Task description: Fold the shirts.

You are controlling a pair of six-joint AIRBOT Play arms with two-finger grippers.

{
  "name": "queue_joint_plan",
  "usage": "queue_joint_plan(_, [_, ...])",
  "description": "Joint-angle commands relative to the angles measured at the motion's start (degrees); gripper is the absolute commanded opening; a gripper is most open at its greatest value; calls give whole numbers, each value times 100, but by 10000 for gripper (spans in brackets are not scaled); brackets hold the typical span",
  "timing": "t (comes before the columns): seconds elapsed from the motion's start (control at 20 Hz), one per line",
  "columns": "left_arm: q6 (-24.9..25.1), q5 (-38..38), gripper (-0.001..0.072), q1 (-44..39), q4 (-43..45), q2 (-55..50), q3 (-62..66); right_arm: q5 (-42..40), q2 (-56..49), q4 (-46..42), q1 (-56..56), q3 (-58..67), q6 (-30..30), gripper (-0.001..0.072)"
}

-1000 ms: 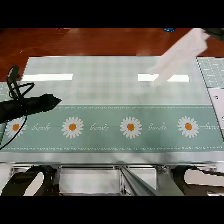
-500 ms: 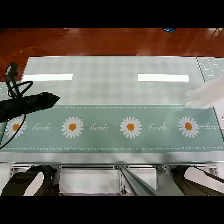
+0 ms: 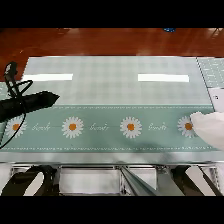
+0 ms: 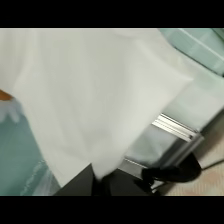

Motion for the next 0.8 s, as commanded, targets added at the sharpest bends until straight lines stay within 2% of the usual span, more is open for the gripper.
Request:
queue_joint_plan(0.0, [20, 9, 25, -31, 2, -17, 2, -243, 614, -1169, -737, -1609, -31, 134])
queue_joint_plan(0.05, [20, 7, 25, -59, 2, -39, 2, -420, 706, -1375, -748, -1862, 39, 361])
queue_joint_plan(0.1, [20, -4, 25, -72, 2, -68, 4, -553, 704, -1432, -745, -1974, 46, 415])
queue_joint_plan(0.3, [256, 549, 25, 566, 2, -229, 431, -1137, 588, -1027, -717, -1759, 68, 410])
queue_joint_plan(0.35, [256, 557, 25, 785, 2, -389, 802, -1408, 514, -623, -717, -1545, 59, 356])
queue_joint_plan(0.4, [256, 516, 25, 916, 2, -573, 1224, -1705, 391, 22, -717, -1241, -114, 194])
queue_joint_plan(0.45, [256, 426, 25, 988, 2, -778, 1718, -2031, 227, 960, -715, -861, -417, 70])
queue_joint_plan(0.5, [254, 273, 25, 988, 0, -1014, 2308, -2385, 66, 1958, -608, -494, -743, 20])
queue_joint_plan(0.6, [181, -42, 24, 798, -24, -1499, 3493, -3174, -225, 3401, 22, 164, -1062, 20])
queue_joint_plan(0.65, [94, -199, 24, 584, -20, -1759, 4085, -3528, -345, 3842, 520, 428, -1224, 20])
queue_joint_plan(0.75, [103, -590, 24, 39, 33, -2221, 5005, -4017, -549, 4044, 1829, 837, -1410, 20])
